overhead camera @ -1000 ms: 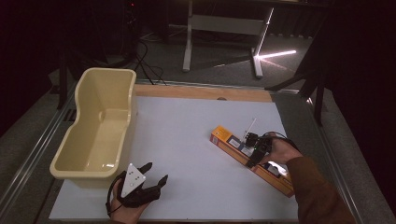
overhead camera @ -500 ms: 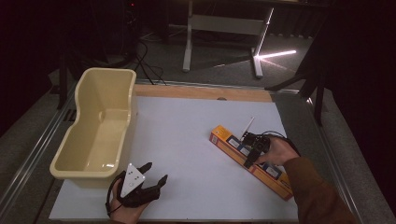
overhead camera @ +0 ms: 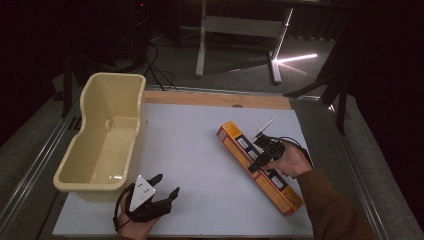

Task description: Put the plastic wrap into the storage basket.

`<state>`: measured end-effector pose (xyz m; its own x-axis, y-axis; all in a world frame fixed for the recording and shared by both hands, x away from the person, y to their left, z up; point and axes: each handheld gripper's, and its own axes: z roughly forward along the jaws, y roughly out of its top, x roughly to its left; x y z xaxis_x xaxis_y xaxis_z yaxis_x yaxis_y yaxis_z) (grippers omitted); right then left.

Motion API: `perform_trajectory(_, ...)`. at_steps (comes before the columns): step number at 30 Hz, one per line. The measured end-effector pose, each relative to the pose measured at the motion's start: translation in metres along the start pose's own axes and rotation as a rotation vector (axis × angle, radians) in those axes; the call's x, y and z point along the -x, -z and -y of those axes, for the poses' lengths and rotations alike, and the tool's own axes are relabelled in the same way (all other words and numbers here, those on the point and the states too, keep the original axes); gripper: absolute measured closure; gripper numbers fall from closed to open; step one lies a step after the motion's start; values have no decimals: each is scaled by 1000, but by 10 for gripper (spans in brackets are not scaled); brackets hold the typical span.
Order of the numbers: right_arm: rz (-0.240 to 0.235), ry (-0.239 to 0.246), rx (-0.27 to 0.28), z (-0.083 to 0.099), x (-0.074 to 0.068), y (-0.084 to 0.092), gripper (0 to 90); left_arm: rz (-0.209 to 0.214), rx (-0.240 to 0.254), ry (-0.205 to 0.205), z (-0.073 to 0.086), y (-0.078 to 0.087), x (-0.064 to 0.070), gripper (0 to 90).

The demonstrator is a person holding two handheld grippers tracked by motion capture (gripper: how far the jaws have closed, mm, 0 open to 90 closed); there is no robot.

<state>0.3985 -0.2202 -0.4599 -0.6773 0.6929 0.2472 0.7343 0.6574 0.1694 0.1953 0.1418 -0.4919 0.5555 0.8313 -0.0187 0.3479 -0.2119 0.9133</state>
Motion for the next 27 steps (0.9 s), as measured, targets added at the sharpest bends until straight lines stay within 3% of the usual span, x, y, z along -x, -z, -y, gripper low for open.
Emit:
perform_trajectory(8, -99, 4, 74, -14, -24, 9, 391, 0, 3, 2, 0, 0, 0, 320)
perform_trajectory(14, -202, -2, 145, -22, -32, 16, 391, -1, 5, 2, 0, 0, -1, 320)
perform_trajectory(27, -267, -1, 259, -43, -55, 33, 391, 1, 8, 1, 0, 1, 0, 319)
